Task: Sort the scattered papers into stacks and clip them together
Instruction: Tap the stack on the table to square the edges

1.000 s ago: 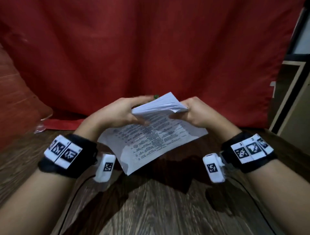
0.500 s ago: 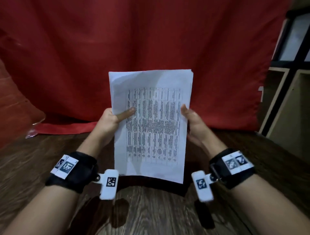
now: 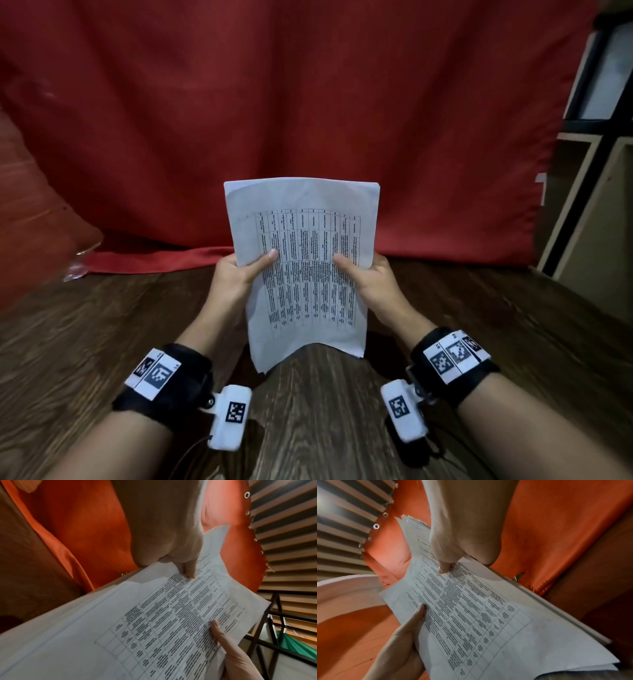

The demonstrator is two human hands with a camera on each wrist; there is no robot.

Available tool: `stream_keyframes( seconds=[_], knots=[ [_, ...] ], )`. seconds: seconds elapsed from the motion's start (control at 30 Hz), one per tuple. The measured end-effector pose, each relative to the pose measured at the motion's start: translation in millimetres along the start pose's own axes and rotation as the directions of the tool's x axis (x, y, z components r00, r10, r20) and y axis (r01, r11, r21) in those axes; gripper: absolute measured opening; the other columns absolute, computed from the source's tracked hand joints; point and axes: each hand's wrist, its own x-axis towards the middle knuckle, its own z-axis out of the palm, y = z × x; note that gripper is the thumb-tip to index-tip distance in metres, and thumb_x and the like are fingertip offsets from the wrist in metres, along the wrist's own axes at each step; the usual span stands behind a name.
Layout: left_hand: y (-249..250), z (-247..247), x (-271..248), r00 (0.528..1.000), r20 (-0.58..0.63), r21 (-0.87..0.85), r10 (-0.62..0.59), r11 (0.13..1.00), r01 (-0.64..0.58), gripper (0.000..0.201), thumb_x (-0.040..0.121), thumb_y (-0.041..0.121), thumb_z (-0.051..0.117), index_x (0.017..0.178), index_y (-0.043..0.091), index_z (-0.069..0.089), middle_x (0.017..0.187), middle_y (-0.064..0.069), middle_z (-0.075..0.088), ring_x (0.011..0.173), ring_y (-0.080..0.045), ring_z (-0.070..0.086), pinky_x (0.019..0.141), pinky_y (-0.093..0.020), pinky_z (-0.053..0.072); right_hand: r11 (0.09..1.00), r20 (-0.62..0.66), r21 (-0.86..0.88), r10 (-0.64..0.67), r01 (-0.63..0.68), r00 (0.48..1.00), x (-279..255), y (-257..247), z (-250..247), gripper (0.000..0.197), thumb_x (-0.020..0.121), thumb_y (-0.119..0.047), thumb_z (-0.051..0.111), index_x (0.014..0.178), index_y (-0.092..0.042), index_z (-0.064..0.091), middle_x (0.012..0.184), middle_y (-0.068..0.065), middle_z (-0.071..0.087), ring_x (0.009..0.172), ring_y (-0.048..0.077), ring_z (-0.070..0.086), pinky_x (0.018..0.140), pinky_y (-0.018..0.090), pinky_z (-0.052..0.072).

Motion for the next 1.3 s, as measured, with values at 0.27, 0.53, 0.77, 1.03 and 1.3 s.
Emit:
stream_keyframes(
  seconds=[0.27, 0.53, 0.77, 1.03, 1.3],
  knots=[
    [-10.9, -12.1, -4.2, 0.991, 0.118, -0.021, -0.065, 0.997, 0.068, 0.049, 0.077, 0.03, 0.094, 0.118, 0.007, 0.079, 0.123, -0.019, 0.078, 0.115, -0.043, 0.074, 0.108, -0.061, 0.053, 0.991, 0.007, 0.066, 0.119, -0.119, 0.993, -6.5, 10.3, 0.1, 0.023, 0.082, -0.025, 0.08, 0.104, -0.021, 0.076, 0.107, 0.001, 0.078, 0.103, 0.015, 0.074, 0.101, 0.042, 0.055],
    [4.2, -10.6, 2.5, 0.981, 0.188, 0.029, -0.045, 0.999, 0.041, 0.086, 0.052, 0.045, 0.103, 0.124, 0.009, 0.072, 0.124, -0.014, 0.078, 0.115, -0.039, 0.075, 0.103, -0.058, 0.057, 0.981, 0.049, 0.148, 0.117, -0.123, 0.992, -2.6, 9.0, 1.5, 0.037, 0.075, -0.03, 0.081, 0.108, -0.015, 0.075, 0.109, 0.004, 0.078, 0.104, 0.022, 0.074, 0.1, 0.046, 0.054],
    [63.7, -9.6, 11.2, 0.916, 0.147, 0.226, 0.373, 0.889, -0.398, 0.075, 0.077, 0.025, 0.094, 0.142, 0.024, 0.056, 0.124, 0.001, 0.073, 0.109, -0.005, 0.074, 0.099, -0.035, 0.062, 0.984, 0.093, 0.134, 0.102, -0.114, 0.99, 1.9, -0.9, -6.4, 0.031, 0.08, -0.014, 0.08, 0.111, -0.012, 0.073, 0.109, 0.005, 0.077, 0.105, 0.021, 0.073, 0.1, 0.039, 0.055],
    [107.5, -12.7, 30.9, 0.794, 0.414, 0.375, 0.446, 0.711, -0.595, 0.029, 0.091, 0.011, 0.077, 0.113, 0.029, 0.077, 0.103, 0.013, 0.075, 0.097, 0.004, 0.066, 0.084, -0.012, 0.05, 0.974, 0.211, 0.173, 0.111, -0.149, 0.971, 6.7, -5.1, -12.9, 0.055, 0.073, -0.03, 0.083, 0.122, -0.009, 0.068, 0.12, 0.01, 0.073, 0.114, 0.027, 0.069, 0.102, 0.044, 0.053],
    [108.0, -12.3, 33.6, 0.838, 0.371, 0.34, 0.399, 0.781, -0.523, 0.027, 0.092, 0.004, 0.076, 0.115, 0.017, 0.077, 0.098, 0.021, 0.08, 0.091, 0.007, 0.07, 0.081, -0.01, 0.053, 0.974, 0.181, 0.223, -0.089, 0.048, 0.979, 25.0, -60.8, -12.3, 0.047, 0.083, -0.016, 0.07, 0.128, -0.019, 0.057, 0.116, 0.006, 0.073, 0.106, 0.023, 0.07, 0.092, 0.037, 0.058]
  ],
)
